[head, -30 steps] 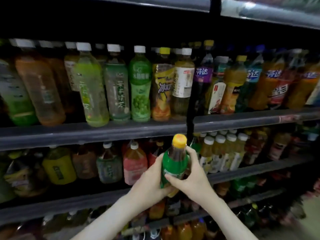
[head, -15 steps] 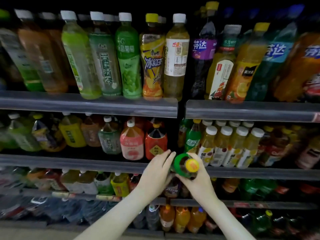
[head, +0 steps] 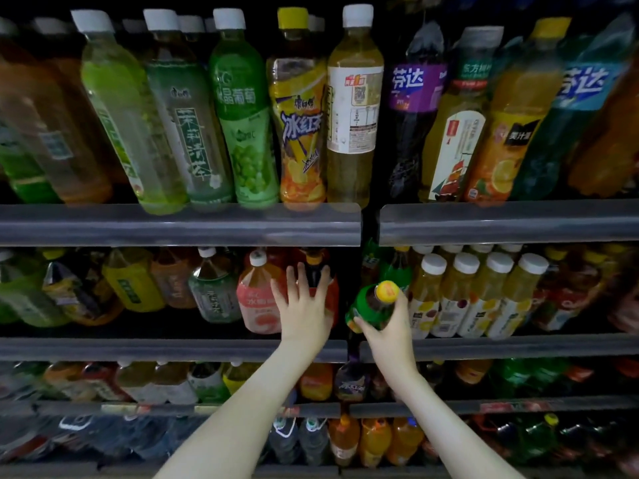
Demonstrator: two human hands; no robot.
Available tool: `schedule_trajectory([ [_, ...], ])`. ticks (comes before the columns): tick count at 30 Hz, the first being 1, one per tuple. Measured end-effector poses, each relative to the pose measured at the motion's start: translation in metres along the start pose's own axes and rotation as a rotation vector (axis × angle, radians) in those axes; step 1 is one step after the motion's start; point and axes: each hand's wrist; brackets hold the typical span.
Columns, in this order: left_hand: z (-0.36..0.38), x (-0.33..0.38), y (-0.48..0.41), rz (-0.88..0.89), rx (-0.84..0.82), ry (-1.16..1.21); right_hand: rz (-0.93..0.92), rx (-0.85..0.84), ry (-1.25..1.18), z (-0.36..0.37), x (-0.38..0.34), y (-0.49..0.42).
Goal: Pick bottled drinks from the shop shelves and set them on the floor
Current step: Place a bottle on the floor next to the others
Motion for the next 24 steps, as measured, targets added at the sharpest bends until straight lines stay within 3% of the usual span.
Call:
schedule_trajectory([
  [2, 0.010, 0.005, -0.009, -0.099, -0.050, 0.046, 0.009, 0.014, 0.062, 0.009, -0.001, -0.007],
  [9, 0.035, -0.002, -0.033, -0.166, -0.184, -0.048, 0.018, 0.011, 0.276, 0.028, -0.009, -0.028],
  [16, 0.036, -0.008, -0.034, -0.122, -0.184, -0.054, -0.004, 0.094, 0.450, 0.040, -0.013, -0.028],
  [24, 0.024, -0.027, -0.029, 0.013, -0.173, 0.024, -0.017, 0.117, 0.387, 0.041, -0.006, -0.021],
])
Point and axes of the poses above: each hand's wrist, its own y-axis away from the middle knuckle, its own z-axis out of the palm, x = y × z, and after that the axes turned 5 degrees about y, right-handed
